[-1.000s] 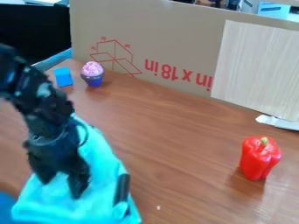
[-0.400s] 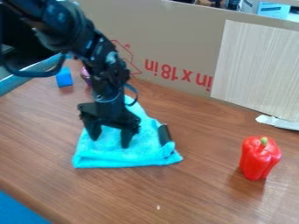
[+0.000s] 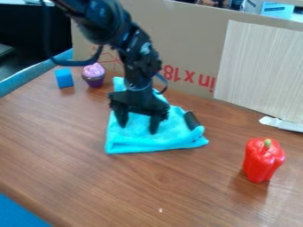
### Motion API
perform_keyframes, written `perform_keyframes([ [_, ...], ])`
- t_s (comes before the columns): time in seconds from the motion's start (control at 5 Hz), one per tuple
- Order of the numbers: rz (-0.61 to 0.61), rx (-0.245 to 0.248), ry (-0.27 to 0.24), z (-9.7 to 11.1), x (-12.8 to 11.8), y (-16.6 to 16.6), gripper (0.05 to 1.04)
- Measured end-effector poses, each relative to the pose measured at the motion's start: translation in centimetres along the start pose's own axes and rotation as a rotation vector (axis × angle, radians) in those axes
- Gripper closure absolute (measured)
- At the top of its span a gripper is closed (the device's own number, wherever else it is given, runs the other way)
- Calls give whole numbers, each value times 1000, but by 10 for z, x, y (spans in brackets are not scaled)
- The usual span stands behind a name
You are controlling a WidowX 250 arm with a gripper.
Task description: Move the cloth from left to right
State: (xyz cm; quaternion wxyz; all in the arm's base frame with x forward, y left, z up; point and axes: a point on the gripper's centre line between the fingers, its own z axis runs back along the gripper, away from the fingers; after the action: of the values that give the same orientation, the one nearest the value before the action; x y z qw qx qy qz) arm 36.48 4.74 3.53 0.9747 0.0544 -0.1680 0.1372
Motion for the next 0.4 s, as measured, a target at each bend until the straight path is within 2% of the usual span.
perform_keyframes([
  [0.2, -4, -4, -1, 0, 6, -6, 82],
  [0.4, -29, 11, 10, -5, -14, 3, 83],
])
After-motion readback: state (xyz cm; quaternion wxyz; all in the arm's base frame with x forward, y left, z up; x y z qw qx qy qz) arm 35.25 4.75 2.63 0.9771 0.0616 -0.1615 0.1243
